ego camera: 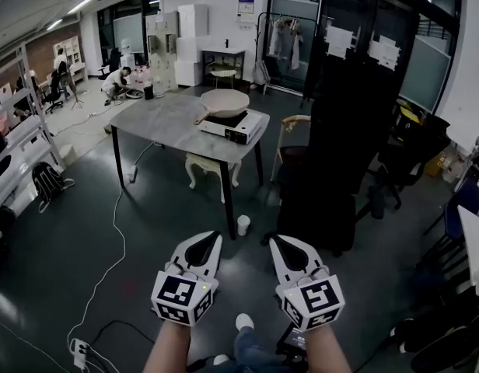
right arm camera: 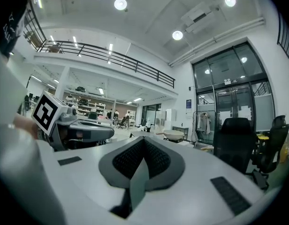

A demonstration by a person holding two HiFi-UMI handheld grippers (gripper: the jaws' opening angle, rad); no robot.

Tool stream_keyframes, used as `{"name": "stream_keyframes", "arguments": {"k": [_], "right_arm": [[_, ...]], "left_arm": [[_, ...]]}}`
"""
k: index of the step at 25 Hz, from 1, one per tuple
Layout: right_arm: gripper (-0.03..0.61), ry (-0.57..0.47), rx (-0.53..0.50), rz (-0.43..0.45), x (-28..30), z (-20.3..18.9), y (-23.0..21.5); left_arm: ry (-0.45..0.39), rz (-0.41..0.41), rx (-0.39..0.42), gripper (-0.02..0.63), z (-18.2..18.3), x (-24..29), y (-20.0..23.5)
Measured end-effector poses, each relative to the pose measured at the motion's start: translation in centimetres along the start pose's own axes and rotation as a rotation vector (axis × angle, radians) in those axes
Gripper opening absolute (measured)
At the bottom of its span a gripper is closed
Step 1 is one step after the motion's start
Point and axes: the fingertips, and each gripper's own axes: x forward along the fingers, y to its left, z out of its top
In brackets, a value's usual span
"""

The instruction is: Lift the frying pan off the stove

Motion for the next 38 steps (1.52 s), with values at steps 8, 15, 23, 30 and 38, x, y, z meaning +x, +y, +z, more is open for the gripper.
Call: {"name": "stream_keyframes", "arguments": {"k": [8, 15, 23, 30, 38], "right_arm": [[0.025, -0.018, 0.073, 0.028, 5.5, -0.2, -4.0], [0.025, -0.027, 0.077, 0.098, 11.6, 0.9, -7.9], [0.025, -0.031, 0.076, 0.148, 15.3, 0.4, -11.1], [0.025, 0.007, 0.060, 0.152, 18.4, -1.0, -12.1], [0.025, 0.046, 0.052, 0.155, 24.8, -1.4, -14.2]], "left_arm": [[0.013, 0.001, 0.028, 0.012, 0.5, 5.2, 2.5], [-0.004, 0.048, 0.043, 0.012, 2.0, 11.1, 5.5], [0.005, 0.098, 0.022, 0.012, 0.7, 14.4, 7.5], [0.007, 0.107, -0.001, 0.012, 0.0, 16.9, 10.0], [0.017, 0.069, -0.003, 0.012, -0.5, 21.7, 15.3]]}}
